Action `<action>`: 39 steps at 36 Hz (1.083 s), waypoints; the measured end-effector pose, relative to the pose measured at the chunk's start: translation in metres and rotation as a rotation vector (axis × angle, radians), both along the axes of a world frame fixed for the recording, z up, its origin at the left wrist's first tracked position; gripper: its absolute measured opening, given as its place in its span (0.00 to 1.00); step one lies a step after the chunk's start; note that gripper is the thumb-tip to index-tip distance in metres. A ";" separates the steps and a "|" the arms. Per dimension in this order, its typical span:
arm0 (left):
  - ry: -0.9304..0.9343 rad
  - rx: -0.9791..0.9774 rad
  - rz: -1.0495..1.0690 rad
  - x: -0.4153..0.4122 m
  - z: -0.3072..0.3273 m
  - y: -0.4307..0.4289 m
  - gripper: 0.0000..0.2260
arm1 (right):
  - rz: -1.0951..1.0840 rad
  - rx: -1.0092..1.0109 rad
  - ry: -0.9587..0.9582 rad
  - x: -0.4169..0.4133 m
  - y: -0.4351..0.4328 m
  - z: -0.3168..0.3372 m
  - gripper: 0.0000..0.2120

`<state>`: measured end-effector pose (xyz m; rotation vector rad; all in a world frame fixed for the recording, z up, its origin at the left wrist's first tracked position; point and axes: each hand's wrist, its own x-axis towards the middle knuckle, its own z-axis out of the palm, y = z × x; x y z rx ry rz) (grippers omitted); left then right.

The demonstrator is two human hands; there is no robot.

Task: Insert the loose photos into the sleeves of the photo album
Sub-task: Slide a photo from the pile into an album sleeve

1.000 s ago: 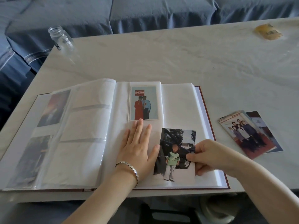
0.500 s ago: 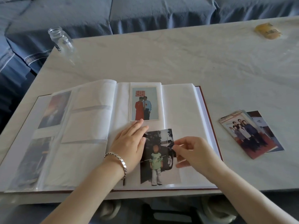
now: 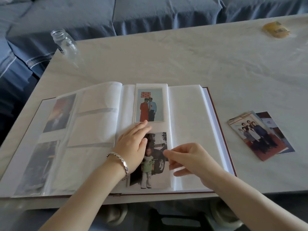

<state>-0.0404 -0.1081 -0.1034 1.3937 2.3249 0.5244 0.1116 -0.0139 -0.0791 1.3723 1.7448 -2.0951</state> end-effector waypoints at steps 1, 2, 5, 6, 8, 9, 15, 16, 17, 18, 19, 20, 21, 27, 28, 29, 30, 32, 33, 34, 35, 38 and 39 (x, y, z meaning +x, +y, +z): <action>-0.002 0.002 -0.014 0.000 0.000 -0.001 0.18 | 0.020 0.018 -0.024 0.000 0.000 0.000 0.07; 0.003 0.000 -0.028 -0.001 0.000 -0.002 0.19 | 0.026 0.036 -0.040 -0.001 -0.001 -0.001 0.08; 0.016 0.004 -0.035 0.000 -0.002 -0.004 0.19 | -0.009 0.070 -0.045 -0.001 -0.003 -0.005 0.07; 0.017 0.010 -0.030 0.001 -0.003 -0.004 0.19 | -0.020 0.079 -0.041 -0.001 -0.003 -0.006 0.07; 0.016 0.015 -0.024 0.001 -0.003 -0.005 0.19 | -0.030 0.102 -0.038 -0.001 -0.003 -0.008 0.07; 0.016 0.017 -0.022 0.001 -0.003 -0.004 0.19 | -0.030 0.118 -0.041 -0.001 -0.003 -0.009 0.07; 0.057 0.003 -0.008 0.003 -0.003 -0.003 0.19 | -0.060 0.285 -0.015 0.001 -0.008 -0.019 0.07; 0.061 -0.003 -0.002 0.004 -0.002 -0.003 0.19 | -0.064 0.302 -0.008 0.001 -0.009 -0.019 0.07; 0.067 -0.006 0.005 0.004 -0.002 -0.003 0.19 | -0.066 0.319 -0.004 0.001 -0.011 -0.020 0.07; 0.074 -0.012 0.011 0.005 -0.002 -0.003 0.19 | -0.069 0.342 -0.005 0.001 -0.012 -0.020 0.06; 0.081 -0.015 0.018 0.006 -0.001 -0.003 0.19 | -0.071 0.374 -0.010 0.001 -0.014 -0.021 0.07; 0.087 -0.017 0.023 0.006 -0.002 -0.003 0.19 | -0.069 0.415 -0.019 0.000 -0.015 -0.022 0.07; 0.094 -0.019 0.028 0.007 -0.001 -0.003 0.19 | -0.060 0.462 -0.027 0.000 -0.017 -0.022 0.07; 0.132 -0.017 0.043 0.010 -0.004 -0.002 0.19 | -0.008 0.682 -0.022 0.003 -0.021 -0.020 0.04; 0.139 -0.015 0.042 0.010 -0.005 -0.002 0.19 | -0.005 0.686 -0.021 0.003 -0.022 -0.020 0.03; 0.140 -0.009 0.039 0.010 -0.005 -0.002 0.19 | -0.002 0.687 -0.022 0.003 -0.022 -0.020 0.02; 0.138 -0.003 0.036 0.010 -0.006 -0.002 0.19 | 0.000 0.686 -0.025 0.003 -0.022 -0.019 0.03; 0.139 -0.004 0.030 0.009 -0.006 -0.002 0.19 | -0.011 0.667 -0.029 0.004 -0.022 -0.019 0.06; 0.140 -0.003 0.028 0.009 -0.006 -0.002 0.19 | -0.024 0.646 -0.032 0.004 -0.022 -0.019 0.08; 0.140 -0.004 0.028 0.009 -0.006 -0.003 0.19 | -0.039 0.622 -0.034 0.004 -0.021 -0.019 0.10; 0.138 -0.008 0.030 0.009 -0.005 -0.003 0.19 | -0.057 0.598 -0.034 0.004 -0.021 -0.020 0.11; 0.146 -0.022 0.047 0.011 -0.003 -0.003 0.19 | -0.113 0.502 -0.013 0.004 -0.019 -0.024 0.10; 0.152 -0.020 0.053 0.012 -0.001 -0.002 0.20 | -0.127 0.460 -0.002 0.004 -0.019 -0.024 0.09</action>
